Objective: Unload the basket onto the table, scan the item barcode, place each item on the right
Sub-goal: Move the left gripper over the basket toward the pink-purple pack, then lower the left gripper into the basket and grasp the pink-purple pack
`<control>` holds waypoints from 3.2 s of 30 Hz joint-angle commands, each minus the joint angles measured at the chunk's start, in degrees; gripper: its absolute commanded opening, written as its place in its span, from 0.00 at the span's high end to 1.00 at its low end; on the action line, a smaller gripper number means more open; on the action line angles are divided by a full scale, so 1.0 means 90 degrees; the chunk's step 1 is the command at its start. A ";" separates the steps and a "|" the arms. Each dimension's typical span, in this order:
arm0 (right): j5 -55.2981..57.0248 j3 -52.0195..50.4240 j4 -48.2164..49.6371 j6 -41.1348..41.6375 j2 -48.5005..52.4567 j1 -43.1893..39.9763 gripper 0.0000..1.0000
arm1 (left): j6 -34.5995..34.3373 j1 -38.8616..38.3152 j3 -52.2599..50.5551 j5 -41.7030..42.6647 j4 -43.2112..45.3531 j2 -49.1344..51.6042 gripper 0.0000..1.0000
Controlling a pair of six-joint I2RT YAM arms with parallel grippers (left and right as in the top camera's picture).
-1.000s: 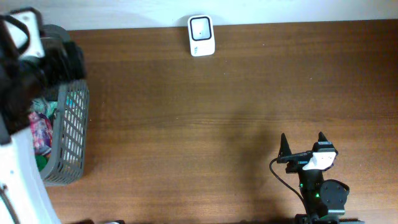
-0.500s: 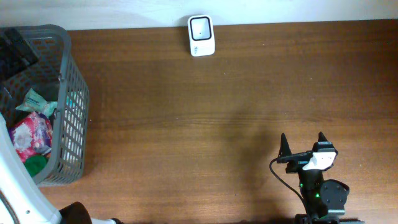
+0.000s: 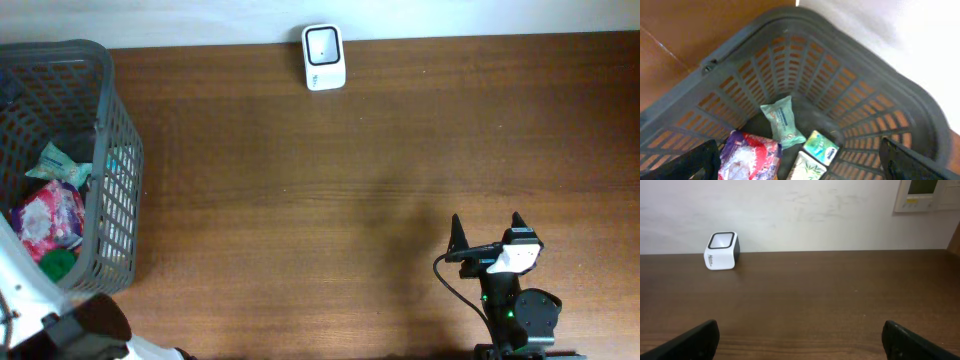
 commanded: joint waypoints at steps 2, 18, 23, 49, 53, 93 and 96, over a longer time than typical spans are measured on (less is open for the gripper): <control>0.0058 -0.0058 -0.0005 0.0073 -0.0041 0.0029 0.01 | -0.0102 0.0104 0.0092 -0.0226 -0.0010 0.0277 0.04; 0.0058 -0.0058 -0.0005 0.0073 -0.0041 0.0029 0.01 | -0.0102 0.0100 0.0090 -0.0641 -0.0279 0.0673 0.06; 0.0056 -0.0058 -0.0005 0.0073 -0.0041 0.0029 0.01 | -0.0102 0.0100 0.0085 -0.0763 -0.0413 0.1039 0.05; 0.0058 -0.0058 -0.0005 0.0073 -0.0041 0.0029 0.01 | 0.0432 0.0095 0.0085 -0.0522 0.0070 0.1209 0.07; 0.0056 -0.0058 -0.0005 0.0073 -0.0041 0.0029 0.01 | 0.0593 0.0100 0.0085 -0.0522 -0.0007 0.1423 0.07; 0.0058 -0.0058 -0.0005 0.0073 -0.0041 0.0029 0.01 | -0.1175 -0.0282 0.1394 -0.0806 -0.2016 0.1746 1.00; 0.0056 -0.0058 -0.0005 0.0073 -0.0041 0.0029 0.01 | -0.1175 -0.0379 0.2302 -0.0658 -0.2011 0.1545 1.00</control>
